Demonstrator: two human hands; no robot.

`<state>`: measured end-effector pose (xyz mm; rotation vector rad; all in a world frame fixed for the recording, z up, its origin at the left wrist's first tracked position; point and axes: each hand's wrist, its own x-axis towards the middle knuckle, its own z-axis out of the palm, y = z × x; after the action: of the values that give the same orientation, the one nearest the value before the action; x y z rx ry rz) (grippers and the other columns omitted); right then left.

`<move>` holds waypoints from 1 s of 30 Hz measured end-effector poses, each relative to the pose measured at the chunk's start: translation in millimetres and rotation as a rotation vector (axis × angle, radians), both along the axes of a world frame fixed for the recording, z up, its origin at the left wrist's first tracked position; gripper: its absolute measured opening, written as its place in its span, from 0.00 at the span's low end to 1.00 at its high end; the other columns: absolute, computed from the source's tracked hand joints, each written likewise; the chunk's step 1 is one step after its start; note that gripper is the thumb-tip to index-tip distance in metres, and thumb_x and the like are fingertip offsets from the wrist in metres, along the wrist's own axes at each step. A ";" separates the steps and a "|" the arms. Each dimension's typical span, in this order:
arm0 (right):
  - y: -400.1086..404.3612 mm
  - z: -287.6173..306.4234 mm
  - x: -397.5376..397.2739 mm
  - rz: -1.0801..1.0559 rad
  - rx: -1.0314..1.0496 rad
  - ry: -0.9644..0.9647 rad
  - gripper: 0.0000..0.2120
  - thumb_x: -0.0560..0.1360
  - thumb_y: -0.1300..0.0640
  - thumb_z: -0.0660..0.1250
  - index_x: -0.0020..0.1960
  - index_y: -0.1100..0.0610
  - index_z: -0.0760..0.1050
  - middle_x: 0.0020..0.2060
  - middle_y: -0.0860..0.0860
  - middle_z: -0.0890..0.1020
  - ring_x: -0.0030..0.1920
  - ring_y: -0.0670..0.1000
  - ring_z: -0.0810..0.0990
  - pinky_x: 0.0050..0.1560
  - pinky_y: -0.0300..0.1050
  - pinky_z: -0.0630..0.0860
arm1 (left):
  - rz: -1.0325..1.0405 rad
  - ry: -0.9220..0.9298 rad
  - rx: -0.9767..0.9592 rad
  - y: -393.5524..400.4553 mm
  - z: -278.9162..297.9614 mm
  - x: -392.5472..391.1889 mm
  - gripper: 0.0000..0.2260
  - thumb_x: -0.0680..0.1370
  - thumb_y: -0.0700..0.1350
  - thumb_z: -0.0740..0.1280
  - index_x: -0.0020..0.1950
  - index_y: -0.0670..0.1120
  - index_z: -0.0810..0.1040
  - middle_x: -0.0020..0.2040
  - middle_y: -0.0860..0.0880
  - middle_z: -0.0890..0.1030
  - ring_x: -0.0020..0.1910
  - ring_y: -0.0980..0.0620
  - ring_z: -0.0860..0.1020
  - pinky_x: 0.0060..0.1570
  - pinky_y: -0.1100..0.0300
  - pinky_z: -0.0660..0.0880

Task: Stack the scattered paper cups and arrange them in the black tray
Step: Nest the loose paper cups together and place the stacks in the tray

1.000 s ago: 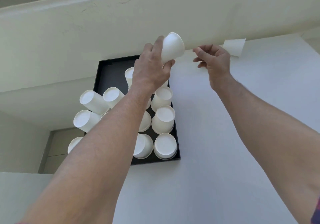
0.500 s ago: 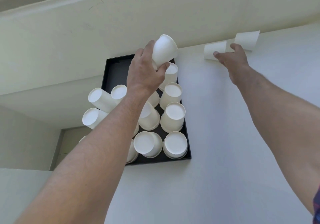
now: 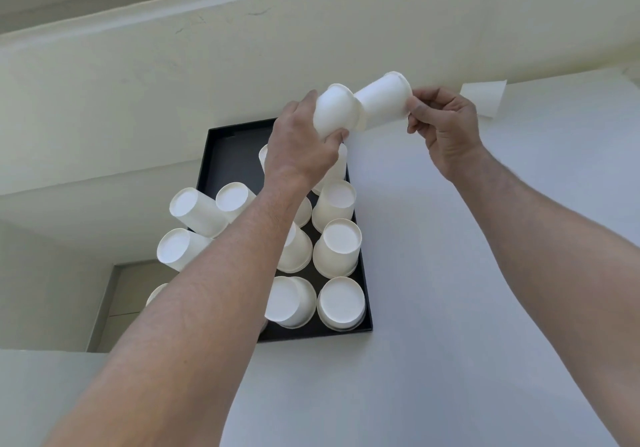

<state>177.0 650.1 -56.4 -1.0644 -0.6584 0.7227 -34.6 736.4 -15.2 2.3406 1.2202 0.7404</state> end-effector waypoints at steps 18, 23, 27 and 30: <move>-22.0 -8.2 22.0 -0.048 -0.010 -0.021 0.03 0.75 0.68 0.71 0.47 0.62 0.80 0.31 0.53 0.80 0.30 0.51 0.74 0.37 0.45 0.72 | -0.121 -0.275 -0.208 -23.4 0.7 23.6 0.24 0.71 0.53 0.79 0.65 0.52 0.81 0.49 0.61 0.82 0.46 0.67 0.78 0.43 0.74 0.73; -22.1 -6.9 18.1 0.162 0.012 -0.008 0.03 0.74 0.65 0.73 0.45 0.59 0.83 0.36 0.54 0.83 0.32 0.52 0.77 0.41 0.45 0.75 | -0.193 -0.227 -0.204 -32.4 3.0 31.5 0.28 0.71 0.54 0.79 0.69 0.54 0.78 0.55 0.59 0.81 0.51 0.64 0.78 0.44 0.77 0.72; -24.0 -8.4 20.4 0.312 0.016 -0.013 0.04 0.75 0.64 0.72 0.47 0.58 0.85 0.37 0.54 0.84 0.33 0.52 0.77 0.41 0.43 0.75 | -0.293 -0.211 -0.417 -33.8 7.5 32.6 0.32 0.71 0.48 0.77 0.74 0.61 0.73 0.63 0.56 0.77 0.41 0.51 0.86 0.42 0.62 0.81; -27.8 -11.7 29.6 0.324 -0.024 -0.073 0.06 0.75 0.61 0.72 0.51 0.60 0.85 0.41 0.55 0.85 0.36 0.53 0.79 0.41 0.44 0.75 | -0.278 -0.234 -0.547 -31.4 10.1 33.3 0.31 0.71 0.43 0.75 0.73 0.59 0.75 0.63 0.51 0.78 0.34 0.45 0.87 0.36 0.56 0.83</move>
<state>206.6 622.3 -68.1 -1.0204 -0.8991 0.9756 -1.2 705.0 -5.1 1.8575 0.8388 0.4899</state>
